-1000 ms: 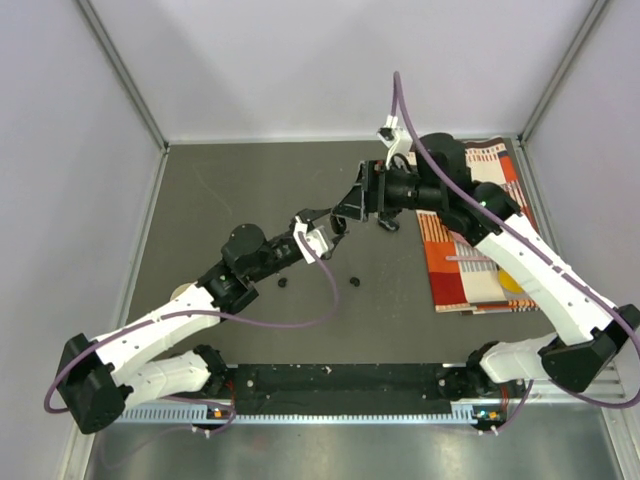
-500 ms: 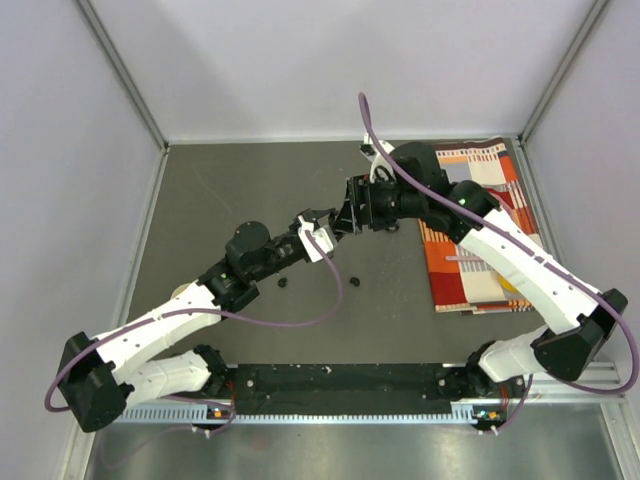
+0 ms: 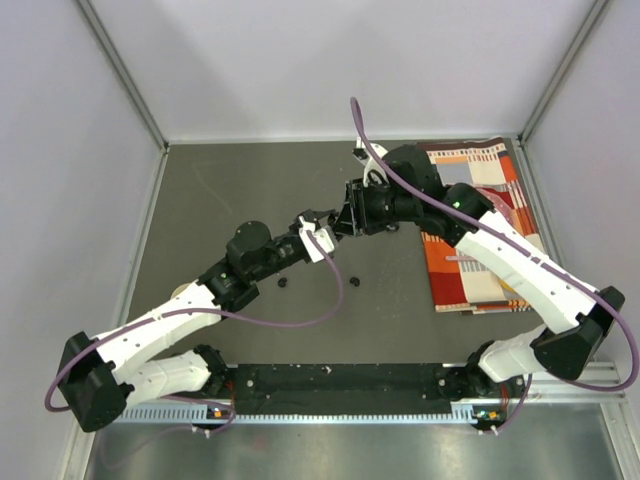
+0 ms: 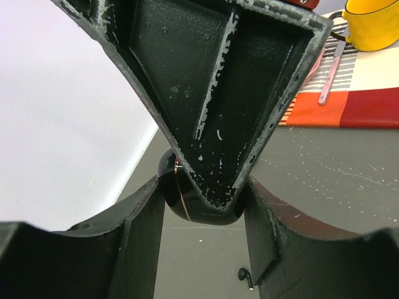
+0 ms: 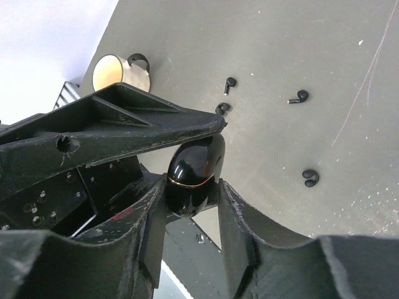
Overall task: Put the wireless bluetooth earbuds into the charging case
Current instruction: Pick up the charging case at the center of the board.
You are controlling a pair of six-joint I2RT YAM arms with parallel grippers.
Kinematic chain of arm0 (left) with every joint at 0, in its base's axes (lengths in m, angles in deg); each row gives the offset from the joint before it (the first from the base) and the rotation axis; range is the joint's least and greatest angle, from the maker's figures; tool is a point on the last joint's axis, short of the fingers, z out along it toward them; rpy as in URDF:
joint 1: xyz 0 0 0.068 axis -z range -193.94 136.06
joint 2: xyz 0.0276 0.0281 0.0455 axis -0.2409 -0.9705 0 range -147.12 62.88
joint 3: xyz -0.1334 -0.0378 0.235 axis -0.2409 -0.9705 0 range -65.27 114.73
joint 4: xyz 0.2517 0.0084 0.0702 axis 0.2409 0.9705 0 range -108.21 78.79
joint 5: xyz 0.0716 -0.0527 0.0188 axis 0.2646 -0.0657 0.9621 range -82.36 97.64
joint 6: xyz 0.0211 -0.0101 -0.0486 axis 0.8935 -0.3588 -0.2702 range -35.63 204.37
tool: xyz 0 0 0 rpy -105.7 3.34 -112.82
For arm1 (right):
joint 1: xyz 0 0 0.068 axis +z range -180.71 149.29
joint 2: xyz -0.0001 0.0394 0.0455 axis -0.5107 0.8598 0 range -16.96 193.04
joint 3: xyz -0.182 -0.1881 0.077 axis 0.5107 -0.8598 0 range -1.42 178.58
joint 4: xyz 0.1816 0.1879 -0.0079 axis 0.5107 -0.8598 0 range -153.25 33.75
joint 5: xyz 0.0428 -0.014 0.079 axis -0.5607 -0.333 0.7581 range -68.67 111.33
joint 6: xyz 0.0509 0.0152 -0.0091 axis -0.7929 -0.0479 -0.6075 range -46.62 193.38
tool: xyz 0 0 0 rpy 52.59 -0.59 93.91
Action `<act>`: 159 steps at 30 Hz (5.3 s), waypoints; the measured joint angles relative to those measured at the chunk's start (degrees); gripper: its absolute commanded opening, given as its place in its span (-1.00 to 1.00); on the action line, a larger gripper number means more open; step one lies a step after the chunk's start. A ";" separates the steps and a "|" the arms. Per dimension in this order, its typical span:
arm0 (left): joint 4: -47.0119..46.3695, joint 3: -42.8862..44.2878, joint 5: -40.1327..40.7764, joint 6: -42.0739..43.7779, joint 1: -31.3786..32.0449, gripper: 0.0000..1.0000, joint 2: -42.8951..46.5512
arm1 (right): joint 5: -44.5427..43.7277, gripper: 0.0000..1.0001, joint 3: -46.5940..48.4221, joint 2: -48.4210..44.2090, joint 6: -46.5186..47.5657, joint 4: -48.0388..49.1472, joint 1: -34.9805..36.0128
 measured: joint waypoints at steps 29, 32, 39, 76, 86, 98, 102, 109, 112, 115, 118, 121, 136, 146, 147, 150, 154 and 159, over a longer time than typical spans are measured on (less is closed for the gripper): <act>-5.25 -2.10 0.07 -9.05 0.13 0.98 5.70 | -0.68 -1.00 -5.99 -1.14 -2.05 7.41 -2.47; -4.28 -3.19 2.29 -11.23 0.13 0.98 7.52 | 0.79 -1.00 -7.19 -1.42 -2.82 8.28 -5.49; 0.96 -3.52 4.87 -19.89 -1.27 0.98 12.68 | 5.97 -1.00 -11.76 -5.09 -3.45 11.28 -13.42; -49.27 -0.63 -26.93 -88.17 -16.65 0.44 -9.53 | 41.90 -1.00 -30.60 -18.82 -22.21 58.80 -20.09; -48.09 0.37 -27.93 -86.93 -14.88 0.19 -10.25 | 41.29 -1.00 -30.95 -17.99 -23.41 60.96 -18.64; -46.03 1.81 -27.71 -85.00 -12.35 -0.52 -11.13 | 40.15 -1.00 -31.06 -17.49 -23.47 62.23 -17.75; -45.53 2.51 -27.69 -84.83 -12.33 -0.87 -11.26 | 39.76 -0.97 -31.08 -17.44 -23.17 63.17 -17.75; -43.25 3.13 -27.69 -81.37 -11.85 -1.00 -11.23 | 38.27 0.54 -31.12 -17.40 -22.45 61.70 -17.44; -38.38 3.19 -27.54 -76.37 -10.82 -1.00 -10.25 | 36.72 0.78 -31.21 -17.35 -22.01 58.23 -16.74; -30.88 2.86 -25.62 -68.59 -10.56 -1.00 -6.97 | 34.12 0.85 -31.17 -17.35 -21.44 54.34 -16.70; -24.00 1.20 -22.16 -59.74 -10.56 -1.00 -1.57 | 31.23 0.87 -30.67 -17.35 -21.79 50.25 -16.70; -18.62 -0.17 -18.60 -50.86 -10.56 -1.00 3.76 | 29.55 0.87 -29.62 -17.25 -24.09 47.12 -16.72; -8.24 -1.03 -15.63 -34.67 -10.16 -1.00 5.40 | 31.89 0.82 -30.93 -11.23 -43.36 54.23 -16.35; -8.15 -1.03 -15.41 -32.63 -8.98 -1.00 4.74 | 32.61 0.36 -31.67 -7.74 -48.02 56.74 -14.78; -8.15 -1.03 -15.37 -32.57 -8.90 -1.00 4.63 | 32.68 0.31 -31.76 -7.43 -48.72 57.13 -14.60; -8.15 -1.03 -14.78 -32.50 -8.66 -1.00 4.22 | 32.96 0.13 -31.89 -6.80 -50.05 58.07 -14.36; -8.68 -1.01 -13.90 -32.50 -8.61 -1.00 4.04 | 33.22 -0.19 -32.54 -6.43 -51.49 59.06 -14.25; -8.70 -1.01 -13.66 -32.54 -8.61 -0.90 4.04 | 33.18 -0.50 -33.62 -6.23 -53.11 61.35 -14.29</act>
